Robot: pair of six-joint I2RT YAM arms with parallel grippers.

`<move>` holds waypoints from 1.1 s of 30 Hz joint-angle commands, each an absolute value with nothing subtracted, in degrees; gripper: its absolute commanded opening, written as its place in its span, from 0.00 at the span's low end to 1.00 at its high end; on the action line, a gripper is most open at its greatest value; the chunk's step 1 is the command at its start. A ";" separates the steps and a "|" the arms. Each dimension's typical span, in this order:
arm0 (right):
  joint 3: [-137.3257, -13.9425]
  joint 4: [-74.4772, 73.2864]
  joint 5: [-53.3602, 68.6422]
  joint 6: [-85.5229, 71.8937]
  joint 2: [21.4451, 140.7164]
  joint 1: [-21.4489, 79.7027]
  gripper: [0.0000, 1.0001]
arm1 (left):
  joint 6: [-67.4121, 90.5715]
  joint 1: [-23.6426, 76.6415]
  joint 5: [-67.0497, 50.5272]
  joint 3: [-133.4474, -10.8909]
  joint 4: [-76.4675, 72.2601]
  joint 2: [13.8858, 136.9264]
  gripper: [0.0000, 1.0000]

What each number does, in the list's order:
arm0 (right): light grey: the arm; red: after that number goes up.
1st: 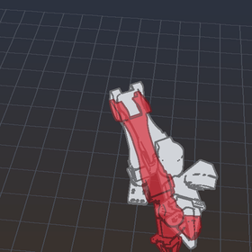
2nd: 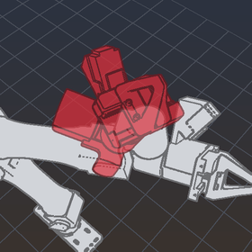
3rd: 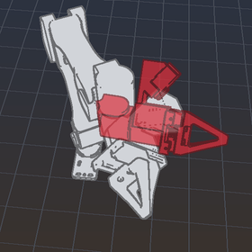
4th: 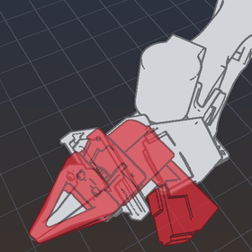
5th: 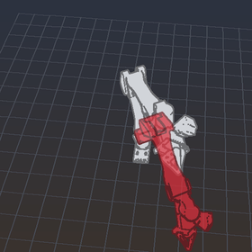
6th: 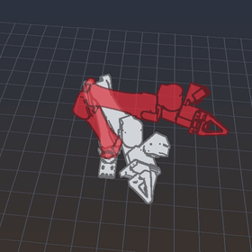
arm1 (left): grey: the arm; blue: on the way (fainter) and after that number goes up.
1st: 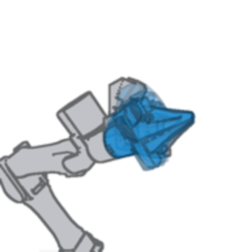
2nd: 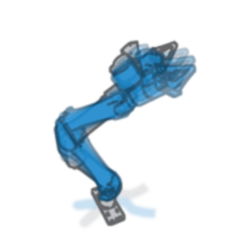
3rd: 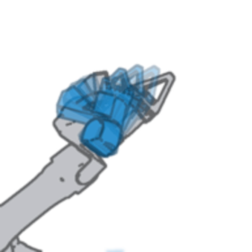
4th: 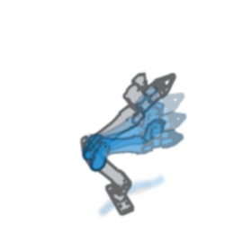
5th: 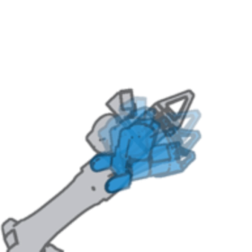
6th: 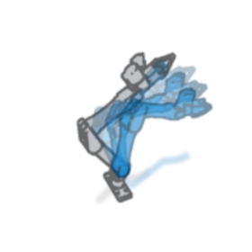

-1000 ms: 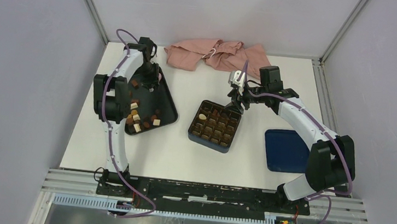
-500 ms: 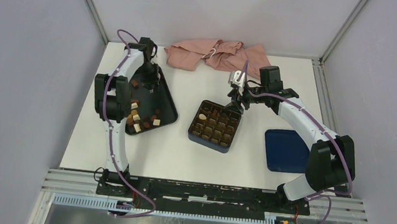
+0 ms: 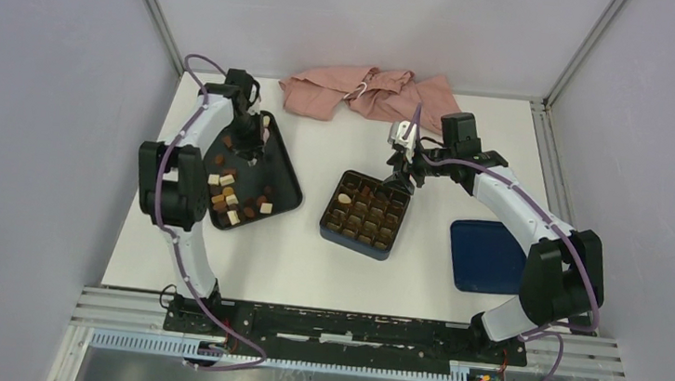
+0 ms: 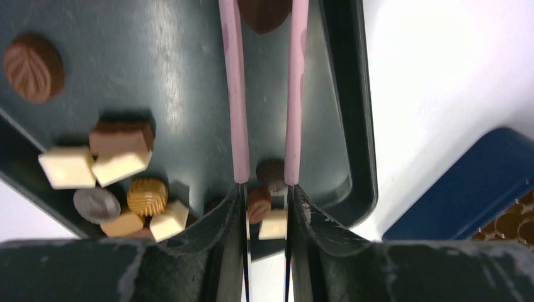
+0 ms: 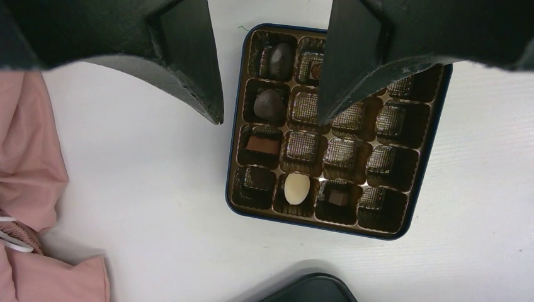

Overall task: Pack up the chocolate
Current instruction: Pick up the fake chocolate from the plate, then place the fake chocolate in the packing box.

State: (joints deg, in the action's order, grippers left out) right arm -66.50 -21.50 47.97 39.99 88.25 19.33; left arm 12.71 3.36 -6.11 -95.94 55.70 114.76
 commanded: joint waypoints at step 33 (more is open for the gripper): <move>-63.19 -17.02 44.37 42.33 92.31 14.16 0.65 | 25.92 32.13 -19.51 -53.55 23.55 68.41 0.05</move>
State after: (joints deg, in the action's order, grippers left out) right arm -63.46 -18.68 43.03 42.52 92.84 14.50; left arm 21.74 27.46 -24.18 -50.94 27.42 65.93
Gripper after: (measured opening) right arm 0.647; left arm 0.342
